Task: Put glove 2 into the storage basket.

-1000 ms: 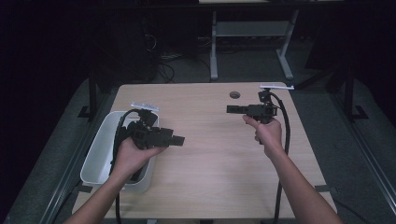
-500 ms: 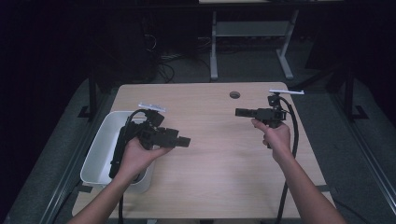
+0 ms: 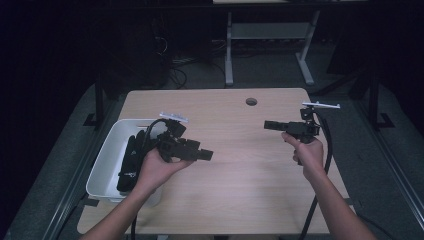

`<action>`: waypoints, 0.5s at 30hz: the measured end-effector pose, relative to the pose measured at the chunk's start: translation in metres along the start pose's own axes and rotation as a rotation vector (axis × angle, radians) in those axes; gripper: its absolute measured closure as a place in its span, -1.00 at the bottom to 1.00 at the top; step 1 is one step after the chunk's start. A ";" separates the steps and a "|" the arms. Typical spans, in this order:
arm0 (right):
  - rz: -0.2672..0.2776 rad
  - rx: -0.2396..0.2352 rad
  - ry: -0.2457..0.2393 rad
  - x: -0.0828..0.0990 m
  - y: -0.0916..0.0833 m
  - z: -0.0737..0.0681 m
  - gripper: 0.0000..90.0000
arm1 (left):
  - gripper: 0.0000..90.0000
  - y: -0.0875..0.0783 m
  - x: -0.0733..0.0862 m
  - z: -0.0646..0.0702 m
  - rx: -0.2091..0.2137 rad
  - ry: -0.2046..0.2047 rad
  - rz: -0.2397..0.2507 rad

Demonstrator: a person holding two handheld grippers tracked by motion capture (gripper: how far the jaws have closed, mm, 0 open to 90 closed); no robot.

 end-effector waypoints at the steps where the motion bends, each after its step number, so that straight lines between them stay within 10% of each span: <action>1: 0.002 0.000 0.004 0.001 -0.002 0.002 -0.27 | -0.43 0.001 0.000 0.001 0.006 -0.001 -0.002; 15: 0.009 0.023 0.035 0.018 -0.026 0.020 -0.29 | -0.44 0.021 0.002 0.009 0.031 0.013 -0.015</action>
Point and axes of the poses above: each handheld gripper's, and its own axes: y roughly forward along the jaws, x roughly out of its underside, z roughly to its right, the point moved 5 cm from there along y, roughly forward along the jaws, and after that the axes turned 14 degrees about -y, right-handed, at the moved point
